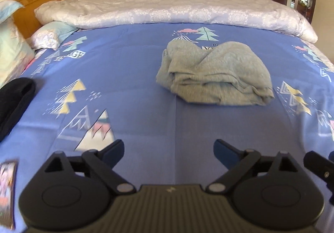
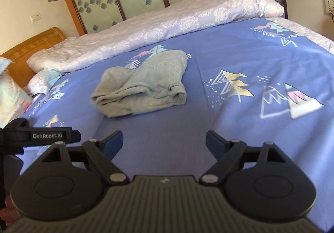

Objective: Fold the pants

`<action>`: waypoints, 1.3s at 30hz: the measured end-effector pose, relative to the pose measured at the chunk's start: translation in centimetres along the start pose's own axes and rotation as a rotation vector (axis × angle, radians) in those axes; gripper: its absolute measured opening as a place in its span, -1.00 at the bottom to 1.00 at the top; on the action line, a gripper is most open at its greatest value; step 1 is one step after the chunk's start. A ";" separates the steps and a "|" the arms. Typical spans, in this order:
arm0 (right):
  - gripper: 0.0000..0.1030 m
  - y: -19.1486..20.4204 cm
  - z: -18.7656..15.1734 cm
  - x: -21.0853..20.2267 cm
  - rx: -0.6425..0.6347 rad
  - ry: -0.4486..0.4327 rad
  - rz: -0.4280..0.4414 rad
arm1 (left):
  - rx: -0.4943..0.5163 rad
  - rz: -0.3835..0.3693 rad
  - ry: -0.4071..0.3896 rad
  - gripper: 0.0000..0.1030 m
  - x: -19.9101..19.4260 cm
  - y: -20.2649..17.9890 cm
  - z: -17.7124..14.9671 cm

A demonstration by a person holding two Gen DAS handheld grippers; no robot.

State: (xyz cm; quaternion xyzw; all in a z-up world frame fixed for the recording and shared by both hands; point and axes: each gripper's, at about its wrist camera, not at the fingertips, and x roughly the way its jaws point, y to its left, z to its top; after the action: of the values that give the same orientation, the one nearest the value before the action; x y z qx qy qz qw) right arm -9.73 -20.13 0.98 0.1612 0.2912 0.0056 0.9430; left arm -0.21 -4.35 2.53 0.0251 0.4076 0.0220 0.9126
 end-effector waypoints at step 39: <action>1.00 0.7 -9.6 -9.0 0.066 0.149 -0.087 | 0.117 0.091 -0.072 1.00 -12.0 -1.7 -11.6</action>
State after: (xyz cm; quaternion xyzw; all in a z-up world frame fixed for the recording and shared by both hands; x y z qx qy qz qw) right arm -22.42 -17.54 -1.40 0.1785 0.3675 -0.0332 0.9121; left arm -16.82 -6.50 3.58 0.0975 0.3736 0.0388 0.9216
